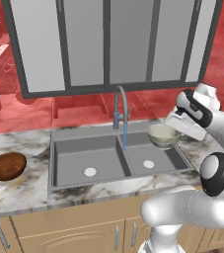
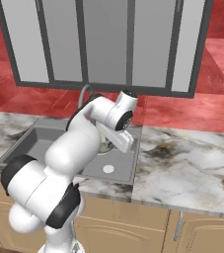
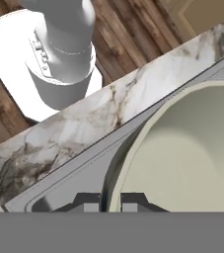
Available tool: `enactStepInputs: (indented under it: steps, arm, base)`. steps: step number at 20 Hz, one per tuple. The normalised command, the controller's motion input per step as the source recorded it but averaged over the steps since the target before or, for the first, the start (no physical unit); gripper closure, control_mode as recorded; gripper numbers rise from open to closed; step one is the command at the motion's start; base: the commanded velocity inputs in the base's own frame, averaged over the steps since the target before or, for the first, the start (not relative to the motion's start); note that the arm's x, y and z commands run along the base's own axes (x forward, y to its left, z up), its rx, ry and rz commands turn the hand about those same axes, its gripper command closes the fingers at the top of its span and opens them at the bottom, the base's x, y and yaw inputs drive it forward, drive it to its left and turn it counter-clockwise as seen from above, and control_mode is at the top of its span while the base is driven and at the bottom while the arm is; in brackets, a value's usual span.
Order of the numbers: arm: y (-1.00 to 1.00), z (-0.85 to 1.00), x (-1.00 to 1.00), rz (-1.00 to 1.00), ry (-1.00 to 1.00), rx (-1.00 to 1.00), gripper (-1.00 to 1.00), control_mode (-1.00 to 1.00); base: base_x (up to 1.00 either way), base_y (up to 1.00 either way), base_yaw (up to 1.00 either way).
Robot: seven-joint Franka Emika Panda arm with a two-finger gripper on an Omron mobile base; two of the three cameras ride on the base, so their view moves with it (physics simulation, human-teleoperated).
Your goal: Rinse each bowl for a few seconds and place them down in the sink or on the counter.
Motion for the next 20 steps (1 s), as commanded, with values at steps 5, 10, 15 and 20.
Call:
enactStepInputs:
  steps: [5, 10, 15, 20]
  arm:
    - [0.34, 0.00, 0.02, 0.10, 0.02, 0.00, 1.00, -1.00]
    - [0.30, 0.01, 0.07, 0.09, 0.03, 0.01, 1.00, -1.00]
    - [0.29, 0.01, 0.08, 0.09, 0.02, 0.01, 1.00, -1.00]
    - [0.28, 0.02, 0.11, 0.09, 0.03, 0.01, 1.00, -1.00]
  base:
    - [0.00, 0.00, 0.00]
    - [0.00, 0.00, 0.00]
    - [0.00, 0.00, 0.00]
    - [0.00, 0.00, 0.00]
